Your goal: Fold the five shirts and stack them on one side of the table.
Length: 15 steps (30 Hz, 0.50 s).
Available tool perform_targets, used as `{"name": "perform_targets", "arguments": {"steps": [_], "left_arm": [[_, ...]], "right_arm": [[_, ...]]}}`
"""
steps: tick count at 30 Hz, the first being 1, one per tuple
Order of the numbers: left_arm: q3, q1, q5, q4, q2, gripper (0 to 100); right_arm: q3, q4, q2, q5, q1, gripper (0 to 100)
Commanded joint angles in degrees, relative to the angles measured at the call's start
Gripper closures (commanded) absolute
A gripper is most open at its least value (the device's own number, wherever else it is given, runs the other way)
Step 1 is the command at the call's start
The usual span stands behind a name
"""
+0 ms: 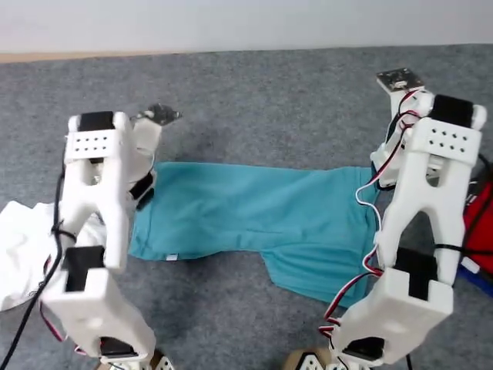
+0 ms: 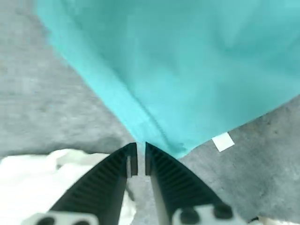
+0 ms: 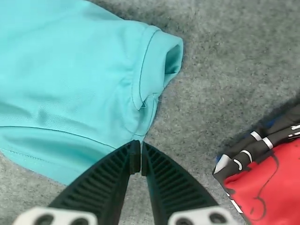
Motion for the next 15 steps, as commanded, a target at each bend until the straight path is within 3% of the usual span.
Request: {"name": "perform_targets", "arguments": {"steps": [1,6,11,15], "left_arm": [[-2.4,2.5,-0.3,1.7,-6.9,96],[-2.2,13.4,0.4,1.6,-9.0,96],[-2.1,23.8,7.6,-2.9,-8.9,96],[-1.4,30.5,8.8,-5.5,-7.8,96]], "right_arm": [[-2.4,2.4,-6.7,0.4,0.3,98.8],[-0.2,2.7,-15.5,0.3,1.6,98.7],[5.4,2.7,-28.1,0.3,1.9,98.8],[9.1,2.7,-40.0,0.3,1.9,98.8]]}}
